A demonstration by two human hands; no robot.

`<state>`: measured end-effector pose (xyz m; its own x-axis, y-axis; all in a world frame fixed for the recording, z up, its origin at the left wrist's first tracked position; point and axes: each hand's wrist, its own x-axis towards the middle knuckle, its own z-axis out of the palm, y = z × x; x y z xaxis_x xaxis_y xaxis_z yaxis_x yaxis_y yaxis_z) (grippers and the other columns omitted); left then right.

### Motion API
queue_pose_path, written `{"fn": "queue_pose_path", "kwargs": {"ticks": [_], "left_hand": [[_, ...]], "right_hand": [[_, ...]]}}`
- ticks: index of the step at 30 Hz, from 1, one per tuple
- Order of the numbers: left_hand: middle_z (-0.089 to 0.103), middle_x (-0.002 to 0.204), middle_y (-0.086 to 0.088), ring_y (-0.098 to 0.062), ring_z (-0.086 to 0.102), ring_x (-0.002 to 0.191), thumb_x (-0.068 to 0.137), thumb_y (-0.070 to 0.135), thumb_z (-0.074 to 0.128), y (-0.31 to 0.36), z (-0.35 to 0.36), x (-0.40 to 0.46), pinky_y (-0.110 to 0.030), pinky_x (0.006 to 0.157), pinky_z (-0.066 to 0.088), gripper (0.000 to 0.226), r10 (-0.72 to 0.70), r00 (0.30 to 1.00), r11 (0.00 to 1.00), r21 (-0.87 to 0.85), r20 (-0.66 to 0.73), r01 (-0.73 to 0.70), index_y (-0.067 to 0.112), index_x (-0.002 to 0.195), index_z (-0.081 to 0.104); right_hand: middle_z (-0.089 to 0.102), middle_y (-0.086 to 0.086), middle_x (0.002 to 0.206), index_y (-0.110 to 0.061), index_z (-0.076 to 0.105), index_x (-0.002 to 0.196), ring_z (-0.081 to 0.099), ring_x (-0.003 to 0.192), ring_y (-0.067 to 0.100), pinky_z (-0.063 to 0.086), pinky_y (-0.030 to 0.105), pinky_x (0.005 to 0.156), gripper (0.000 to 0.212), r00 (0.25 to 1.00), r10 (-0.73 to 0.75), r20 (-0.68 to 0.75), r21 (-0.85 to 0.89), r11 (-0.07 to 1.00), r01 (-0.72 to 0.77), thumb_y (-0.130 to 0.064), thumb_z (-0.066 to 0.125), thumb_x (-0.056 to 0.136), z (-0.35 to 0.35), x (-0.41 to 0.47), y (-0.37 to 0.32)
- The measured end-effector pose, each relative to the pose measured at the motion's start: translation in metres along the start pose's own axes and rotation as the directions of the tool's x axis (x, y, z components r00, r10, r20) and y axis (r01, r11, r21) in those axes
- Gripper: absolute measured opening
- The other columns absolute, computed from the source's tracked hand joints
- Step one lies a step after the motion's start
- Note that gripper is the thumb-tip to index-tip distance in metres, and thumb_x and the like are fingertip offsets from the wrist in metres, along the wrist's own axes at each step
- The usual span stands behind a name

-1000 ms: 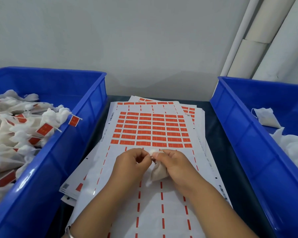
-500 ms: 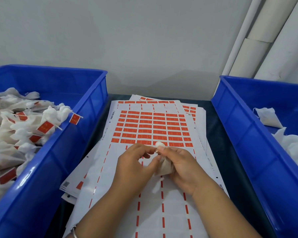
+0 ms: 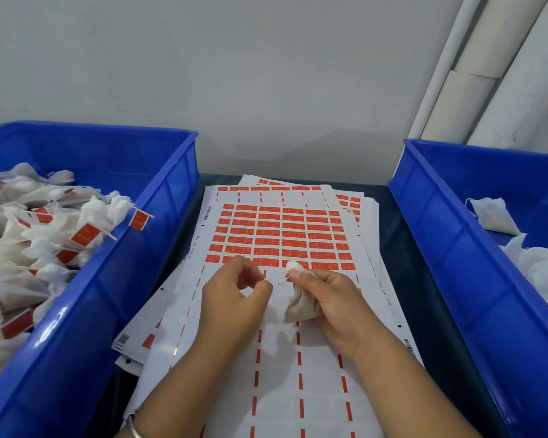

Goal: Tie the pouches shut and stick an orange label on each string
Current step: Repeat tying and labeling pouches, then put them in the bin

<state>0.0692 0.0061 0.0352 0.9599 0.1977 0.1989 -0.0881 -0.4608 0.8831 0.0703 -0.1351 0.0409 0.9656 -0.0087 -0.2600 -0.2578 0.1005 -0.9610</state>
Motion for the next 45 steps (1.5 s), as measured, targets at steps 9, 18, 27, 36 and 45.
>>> {"fn": "queue_pose_path", "kwargs": {"ticks": [9, 18, 27, 36, 45], "left_hand": [[0.056, 0.069, 0.035, 0.005, 0.059, 0.069, 0.080, 0.034, 0.066, 0.004, 0.002, 0.001, -0.003, 0.060, 0.040, 0.008, 0.004, 0.981, 1.000, 0.003, 0.194, -0.005, 0.041, 0.082, 0.066], [0.050, 0.078, 0.028, -0.002, 0.055, 0.072, 0.089, 0.031, 0.059, 0.004, -0.001, 0.006, -0.006, 0.059, 0.036, 0.021, 0.000, 0.994, 0.987, 0.163, 0.112, -0.018, 0.041, 0.074, 0.048], [0.045, 0.085, 0.021, 0.003, 0.046, 0.071, 0.088, 0.026, 0.060, 0.004, -0.008, 0.011, -0.006, 0.063, 0.028, 0.013, 0.021, 0.993, 0.975, 0.222, -0.112, 0.005, 0.034, 0.086, 0.050], [0.043, 0.088, 0.031, 0.002, 0.047, 0.081, 0.081, 0.023, 0.065, 0.023, -0.015, -0.006, -0.011, 0.078, 0.036, 0.020, 0.213, 0.974, 0.967, 0.156, -0.075, -0.199, 0.038, 0.084, 0.052], [0.038, 0.094, 0.032, -0.002, 0.046, 0.093, 0.085, 0.029, 0.063, 0.051, -0.013, -0.010, -0.017, 0.082, 0.041, 0.024, 0.247, 0.969, 0.949, 0.205, -0.009, -0.240, 0.043, 0.093, 0.045]], "right_hand": [[0.073, -0.007, 0.099, -0.024, 0.076, 0.089, 0.063, 0.105, 0.019, 0.047, 0.041, 0.100, 0.011, 0.999, -0.005, 0.044, 0.050, 0.999, 0.003, -0.031, 0.072, 0.081, -0.003, 0.002, 0.003], [0.072, -0.014, 0.094, -0.028, 0.074, 0.089, 0.063, 0.102, 0.019, 0.052, 0.036, 0.090, 0.008, 1.000, 0.006, 0.009, 0.062, 0.998, -0.006, -0.027, 0.074, 0.081, -0.002, 0.005, 0.004], [0.057, -0.019, 0.112, -0.035, 0.066, 0.101, 0.054, 0.106, 0.014, 0.052, 0.027, 0.089, 0.032, 0.988, -0.009, 0.153, -0.200, 0.979, 0.040, -0.025, 0.080, 0.074, -0.003, 0.001, 0.000], [0.066, -0.024, 0.111, -0.046, 0.072, 0.097, 0.063, 0.109, 0.007, 0.051, 0.025, 0.092, 0.030, 0.914, -0.093, 0.395, -0.106, 0.984, 0.146, -0.061, 0.069, 0.070, -0.010, -0.019, -0.020], [0.072, -0.001, 0.084, -0.017, 0.078, 0.086, 0.068, 0.073, 0.015, 0.056, 0.032, 0.079, 0.015, 0.918, -0.115, 0.380, 0.163, 0.985, 0.056, -0.022, 0.070, 0.075, -0.040, -0.028, -0.039]]}}
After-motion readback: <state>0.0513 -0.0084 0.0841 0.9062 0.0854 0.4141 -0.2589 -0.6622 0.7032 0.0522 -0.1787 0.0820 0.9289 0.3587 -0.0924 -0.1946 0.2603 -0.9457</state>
